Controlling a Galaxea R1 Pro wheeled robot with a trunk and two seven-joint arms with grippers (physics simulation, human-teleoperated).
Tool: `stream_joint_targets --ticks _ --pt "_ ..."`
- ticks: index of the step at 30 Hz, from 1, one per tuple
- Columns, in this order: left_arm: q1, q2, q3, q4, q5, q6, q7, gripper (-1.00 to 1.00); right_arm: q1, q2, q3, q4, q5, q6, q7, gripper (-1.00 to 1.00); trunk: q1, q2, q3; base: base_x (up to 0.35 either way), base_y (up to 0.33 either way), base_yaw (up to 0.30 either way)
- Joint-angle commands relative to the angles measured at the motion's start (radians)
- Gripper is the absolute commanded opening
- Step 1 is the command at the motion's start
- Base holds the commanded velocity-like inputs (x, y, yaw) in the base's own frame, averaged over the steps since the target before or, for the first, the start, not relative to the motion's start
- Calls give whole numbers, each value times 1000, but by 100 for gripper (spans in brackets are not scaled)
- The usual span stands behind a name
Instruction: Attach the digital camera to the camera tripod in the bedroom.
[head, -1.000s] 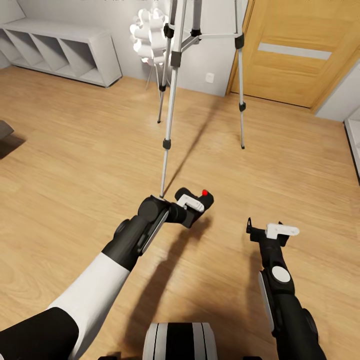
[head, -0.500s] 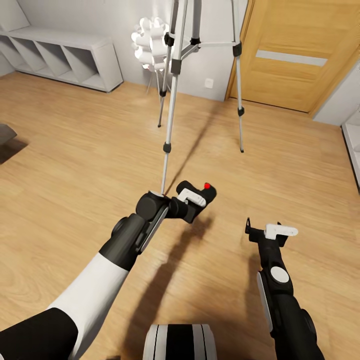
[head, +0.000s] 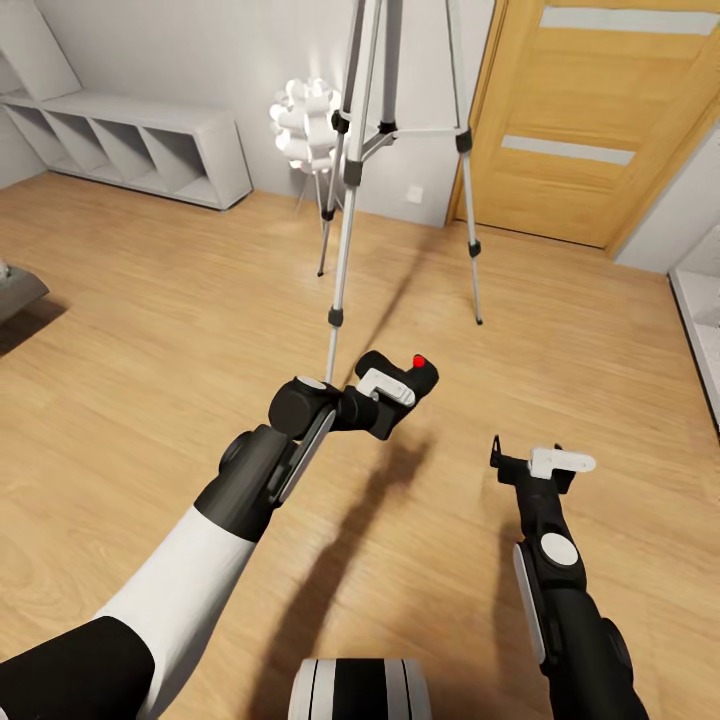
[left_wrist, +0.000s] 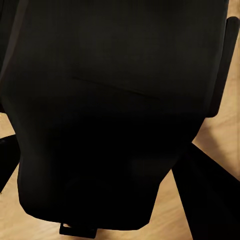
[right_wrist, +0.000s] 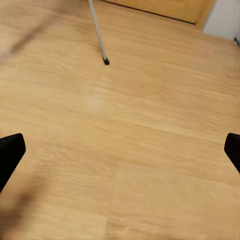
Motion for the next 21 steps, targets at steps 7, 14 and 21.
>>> stream_joint_targets --ticks 7,14,21 --pt "1 0 0 2 -3 4 -8 -100 0 2 0 0 10 7 -2 100 -27 49 33 0 0 0" --pt "2 0 -1 8 -3 3 -8 -100 0 2 0 0 10 7 -2 100 -54 98 66 0 0 0" --pt "4 0 -1 16 -3 1 -9 -100 0 2 0 1 11 7 -2 100 -81 147 99 0 0 0"
